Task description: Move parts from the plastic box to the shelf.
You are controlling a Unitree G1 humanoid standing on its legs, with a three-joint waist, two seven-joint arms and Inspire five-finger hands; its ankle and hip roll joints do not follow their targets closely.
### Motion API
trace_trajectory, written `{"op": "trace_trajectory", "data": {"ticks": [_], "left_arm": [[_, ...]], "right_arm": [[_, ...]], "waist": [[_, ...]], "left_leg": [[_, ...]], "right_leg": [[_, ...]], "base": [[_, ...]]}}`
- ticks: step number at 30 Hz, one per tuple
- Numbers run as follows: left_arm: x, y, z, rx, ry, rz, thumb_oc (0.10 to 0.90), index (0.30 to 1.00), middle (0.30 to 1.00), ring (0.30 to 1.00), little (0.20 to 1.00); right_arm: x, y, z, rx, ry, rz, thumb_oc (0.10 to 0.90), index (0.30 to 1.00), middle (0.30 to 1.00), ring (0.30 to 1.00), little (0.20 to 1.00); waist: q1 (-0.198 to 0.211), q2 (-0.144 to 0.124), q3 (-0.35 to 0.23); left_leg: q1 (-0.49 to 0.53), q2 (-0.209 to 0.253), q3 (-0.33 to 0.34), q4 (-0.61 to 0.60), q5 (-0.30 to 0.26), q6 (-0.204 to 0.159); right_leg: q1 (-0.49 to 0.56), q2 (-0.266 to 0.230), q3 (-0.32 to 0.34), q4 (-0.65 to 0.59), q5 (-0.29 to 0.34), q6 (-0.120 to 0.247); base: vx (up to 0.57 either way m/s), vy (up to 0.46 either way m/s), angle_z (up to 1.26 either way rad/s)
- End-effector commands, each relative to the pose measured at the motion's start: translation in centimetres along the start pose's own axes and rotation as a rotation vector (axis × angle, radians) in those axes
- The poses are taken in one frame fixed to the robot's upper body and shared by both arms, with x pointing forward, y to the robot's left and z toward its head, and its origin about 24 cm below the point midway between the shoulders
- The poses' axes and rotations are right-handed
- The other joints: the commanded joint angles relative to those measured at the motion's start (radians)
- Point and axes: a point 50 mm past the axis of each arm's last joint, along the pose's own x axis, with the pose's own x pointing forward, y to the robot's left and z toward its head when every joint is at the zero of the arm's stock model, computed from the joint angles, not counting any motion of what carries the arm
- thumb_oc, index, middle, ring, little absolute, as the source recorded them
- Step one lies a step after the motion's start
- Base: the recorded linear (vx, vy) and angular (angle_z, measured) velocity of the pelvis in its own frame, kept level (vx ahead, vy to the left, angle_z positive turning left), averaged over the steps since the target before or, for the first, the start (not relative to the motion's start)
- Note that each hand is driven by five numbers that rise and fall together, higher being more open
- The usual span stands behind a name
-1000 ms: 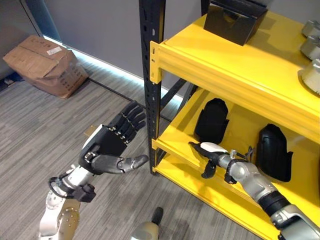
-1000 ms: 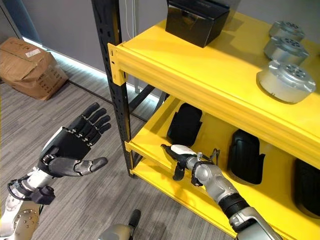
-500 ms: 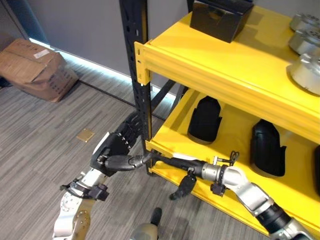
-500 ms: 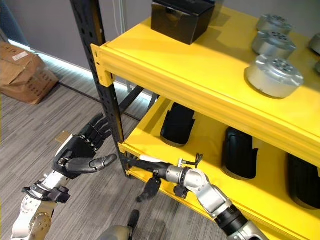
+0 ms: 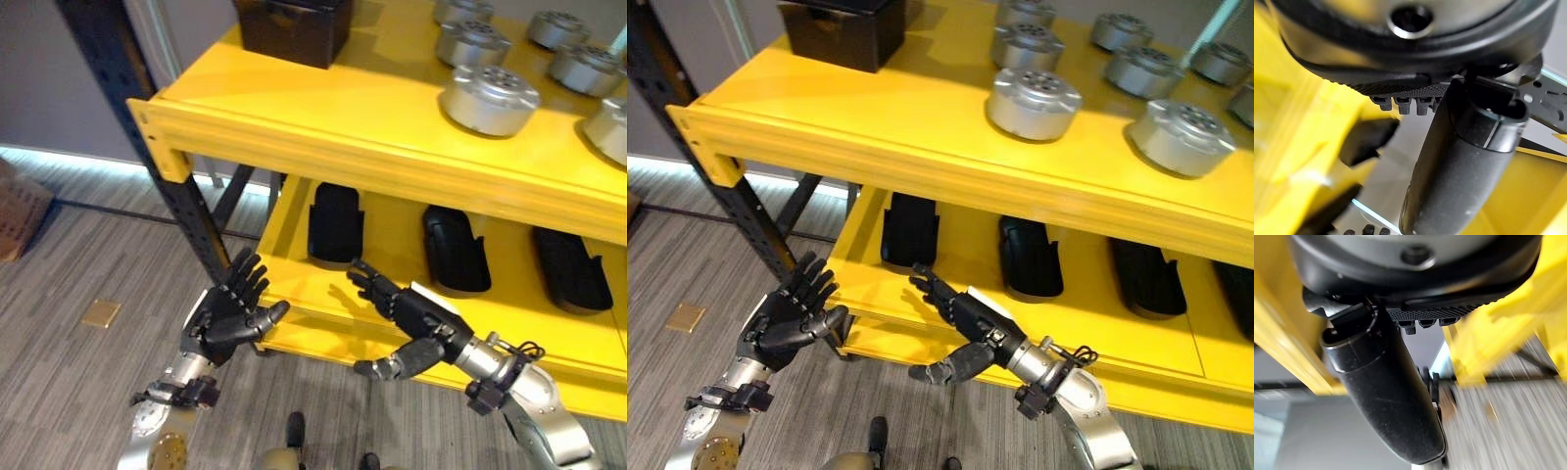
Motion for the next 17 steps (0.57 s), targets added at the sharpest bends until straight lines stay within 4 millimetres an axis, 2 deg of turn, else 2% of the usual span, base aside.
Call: {"op": "trace_trajectory", "data": {"ticks": [1,2,3,5,8,17], "left_arm": [[0.9,-1.4,4.3,0.034,-0.288,-0.138,0.9,1.0,1.0,1.0,1.0],[0.7,-1.5,4.4,0.029,-0.311,-0.137,0.9,1.0,1.0,1.0,1.0],[0.6,-1.5,4.5,0.023,-0.318,-0.143,0.9,1.0,1.0,1.0,1.0],[0.7,-2.4,4.8,-0.014,-0.358,-0.181,0.9,1.0,1.0,1.0,1.0],[0.7,-3.0,5.2,-0.034,-0.385,-0.194,0.9,1.0,1.0,1.0,1.0],[1.1,-3.7,6.4,-0.015,-0.413,-0.223,0.9,1.0,1.0,1.0,1.0]], "right_arm": [[0.3,-2.6,5.3,-0.06,-0.382,-0.281,0.9,1.0,1.0,1.0,1.0],[-0.8,-3.2,5.4,-0.066,-0.408,-0.402,0.9,1.0,1.0,1.0,1.0],[-1.1,-3.4,5.6,-0.083,-0.427,-0.45,0.9,1.0,1.0,1.0,1.0],[-2.7,-3.7,6.6,-0.153,-0.487,-0.65,0.9,1.0,1.0,1.0,1.0],[-3.0,-4.5,6.3,-0.128,-0.451,-0.75,0.9,1.0,1.0,1.0,1.0],[-3.2,-4.9,6.9,-0.142,-0.487,-0.798,0.9,1.0,1.0,1.0,1.0]], "waist": [[-0.015,0.025,-0.091],[-0.034,0.031,-0.094],[-0.04,0.034,-0.096],[-0.085,0.054,-0.094],[-0.099,0.067,-0.095],[-0.112,0.084,-0.104]], "left_leg": [[0.125,0.083,0.088,-0.002,-0.176,-0.031],[0.127,0.085,0.107,-0.003,-0.179,-0.032],[0.127,0.086,0.112,-0.003,-0.18,-0.032],[0.134,0.087,0.142,-0.001,-0.189,-0.031],[0.14,0.087,0.152,-0.003,-0.192,-0.035],[0.14,0.083,0.16,-0.004,-0.192,-0.041]], "right_leg": [[-0.076,0.025,0.018,0.029,0.023,0.004],[-0.086,0.029,0.035,0.03,0.024,0.002],[-0.089,0.03,0.04,0.03,0.023,0.002],[-0.102,0.035,0.071,0.031,0.021,0.0],[-0.101,0.037,0.08,0.023,0.021,-0.001],[-0.103,0.034,0.085,0.003,0.034,0.001]], "base": [[-0.03,0.055,-0.35],[-0.03,0.065,-0.31],[-0.03,0.077,-0.26],[-0.04,0.117,-0.49],[-0.01,0.063,-0.33],[0.0,0.013,-0.08]]}}
